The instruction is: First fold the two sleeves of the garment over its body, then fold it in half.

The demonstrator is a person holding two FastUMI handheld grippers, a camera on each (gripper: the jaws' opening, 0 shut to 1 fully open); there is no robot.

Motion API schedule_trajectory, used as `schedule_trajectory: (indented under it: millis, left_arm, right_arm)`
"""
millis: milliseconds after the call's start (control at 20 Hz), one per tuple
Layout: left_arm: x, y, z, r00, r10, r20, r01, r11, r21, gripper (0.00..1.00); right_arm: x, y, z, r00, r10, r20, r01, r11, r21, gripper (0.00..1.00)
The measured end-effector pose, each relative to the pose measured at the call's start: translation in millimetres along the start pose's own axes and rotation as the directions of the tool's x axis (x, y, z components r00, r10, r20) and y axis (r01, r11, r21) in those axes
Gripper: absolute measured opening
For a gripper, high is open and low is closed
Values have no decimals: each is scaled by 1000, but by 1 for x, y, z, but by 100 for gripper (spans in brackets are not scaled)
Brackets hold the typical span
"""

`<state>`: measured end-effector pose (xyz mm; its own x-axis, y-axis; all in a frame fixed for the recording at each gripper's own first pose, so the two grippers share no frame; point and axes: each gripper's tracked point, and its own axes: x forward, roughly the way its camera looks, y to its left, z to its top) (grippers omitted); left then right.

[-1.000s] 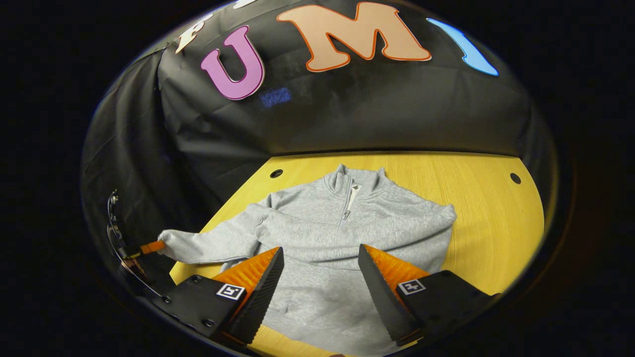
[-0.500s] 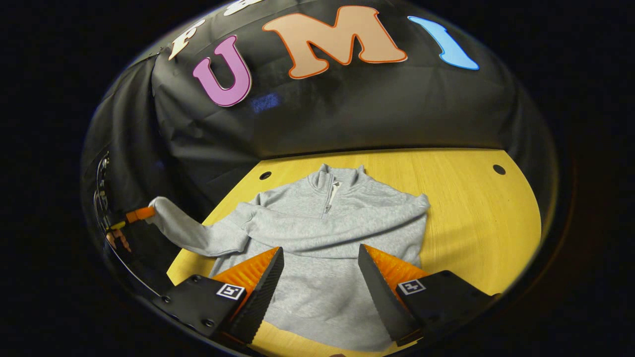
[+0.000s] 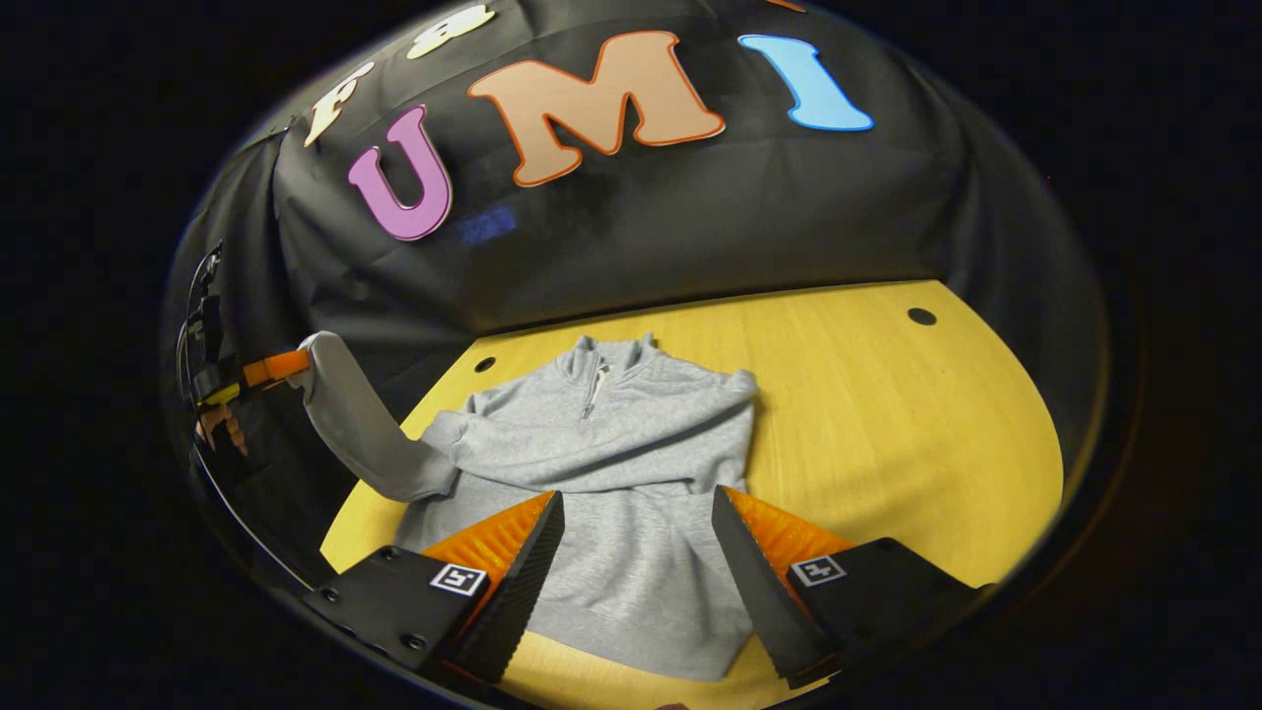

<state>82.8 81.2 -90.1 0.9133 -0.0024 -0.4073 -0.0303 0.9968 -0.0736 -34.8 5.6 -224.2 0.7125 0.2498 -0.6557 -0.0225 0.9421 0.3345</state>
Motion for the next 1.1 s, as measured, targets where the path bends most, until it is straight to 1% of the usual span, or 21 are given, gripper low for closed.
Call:
schedule_trajectory:
  millis: [50,100,150,350,550,750,900,1100]
  left_arm:
    - [4,-17,7,999,-31,12,31,999,13,0]
    - [7,-36,11,998,-63,21,62,998,25,0]
    - [8,-55,13,995,-92,25,91,995,36,0]
    - [16,-123,22,980,-195,27,194,979,56,0]
    - [18,-183,22,958,-286,17,284,955,90,0]
    - [20,-247,3,923,-384,-23,384,917,107,0]
    - [18,-292,-26,888,-455,-73,460,878,134,0]
    - [15,-342,-66,842,-519,-146,538,825,171,0]
  right_arm:
    - [-6,-10,0,1000,-17,10,17,1000,7,96]
    - [-11,-19,1,999,-32,17,31,999,18,91]
    - [-17,-29,1,999,-46,21,46,999,30,96]
    - [-40,-68,-1,994,-105,41,101,991,93,96]
    - [-58,-98,-7,987,-154,48,146,980,133,96]
    - [-70,-119,-14,982,-182,43,173,972,160,96]
    - [-83,-138,-20,977,-209,33,201,967,158,96]
    - [-100,-159,-26,968,-247,31,237,953,189,96]
